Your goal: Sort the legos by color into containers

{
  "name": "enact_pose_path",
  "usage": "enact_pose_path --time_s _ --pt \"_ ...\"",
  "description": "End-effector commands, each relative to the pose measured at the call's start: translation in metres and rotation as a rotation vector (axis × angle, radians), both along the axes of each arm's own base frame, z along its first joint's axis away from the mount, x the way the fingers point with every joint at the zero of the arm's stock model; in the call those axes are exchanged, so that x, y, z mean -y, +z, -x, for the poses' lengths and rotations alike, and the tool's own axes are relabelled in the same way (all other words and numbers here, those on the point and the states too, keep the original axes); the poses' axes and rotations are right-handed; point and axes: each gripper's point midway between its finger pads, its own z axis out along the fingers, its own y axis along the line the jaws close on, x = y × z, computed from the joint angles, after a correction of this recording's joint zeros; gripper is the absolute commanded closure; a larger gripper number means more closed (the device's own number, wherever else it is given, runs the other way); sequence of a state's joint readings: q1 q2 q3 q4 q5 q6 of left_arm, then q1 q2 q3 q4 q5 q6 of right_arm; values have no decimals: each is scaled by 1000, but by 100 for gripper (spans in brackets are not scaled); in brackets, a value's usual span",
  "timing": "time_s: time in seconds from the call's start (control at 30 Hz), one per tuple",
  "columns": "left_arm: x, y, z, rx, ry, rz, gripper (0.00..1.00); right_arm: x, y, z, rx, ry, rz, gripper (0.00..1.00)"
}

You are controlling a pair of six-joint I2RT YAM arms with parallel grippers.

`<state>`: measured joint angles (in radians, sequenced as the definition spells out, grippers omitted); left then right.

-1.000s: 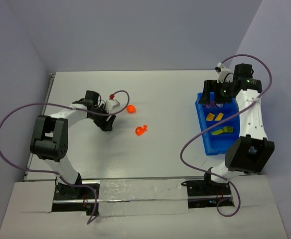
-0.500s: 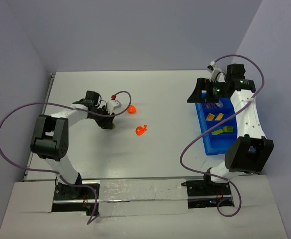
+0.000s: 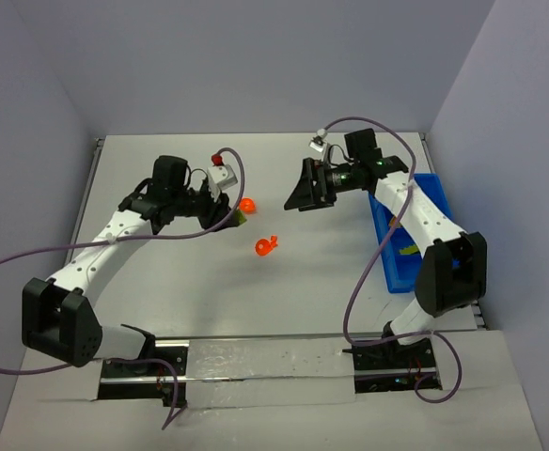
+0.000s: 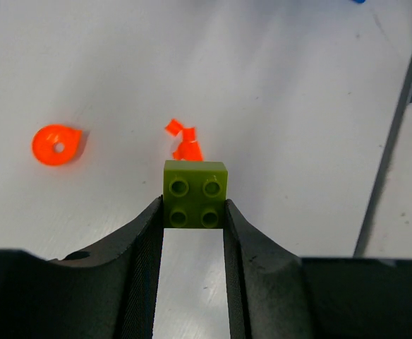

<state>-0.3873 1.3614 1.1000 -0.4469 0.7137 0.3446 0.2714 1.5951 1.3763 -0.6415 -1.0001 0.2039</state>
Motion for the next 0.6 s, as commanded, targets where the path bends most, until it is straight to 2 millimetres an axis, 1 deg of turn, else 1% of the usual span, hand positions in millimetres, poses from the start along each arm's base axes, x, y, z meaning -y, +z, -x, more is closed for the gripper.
enact_pose_path --time_s 0.0,0.1,0.17,0.23,0.3,0.33,0.37,0.47,0.57 --pt "19 30 9 -52 -16 105 98 -34 30 -2 51 82 -90 5" --pt "28 47 13 -77 -31 150 99 -56 31 6 43 137 -101 7" --pt "32 53 15 -85 -42 165 100 -63 31 9 28 154 -109 11" --pt "35 57 17 -85 -48 173 100 -72 27 13 6 177 -113 14" --pt "37 59 17 -81 -46 171 100 -80 22 16 -26 198 -122 19" --pt "38 59 17 -79 -45 171 100 -82 24 17 -40 204 -134 20" --pt "38 59 18 -81 -46 170 100 -86 20 18 -61 214 -136 23" --pt "41 57 20 -78 -49 162 100 -89 23 15 -60 221 -143 29" --pt "45 56 23 -69 -57 149 100 -91 26 12 -49 222 -143 32"
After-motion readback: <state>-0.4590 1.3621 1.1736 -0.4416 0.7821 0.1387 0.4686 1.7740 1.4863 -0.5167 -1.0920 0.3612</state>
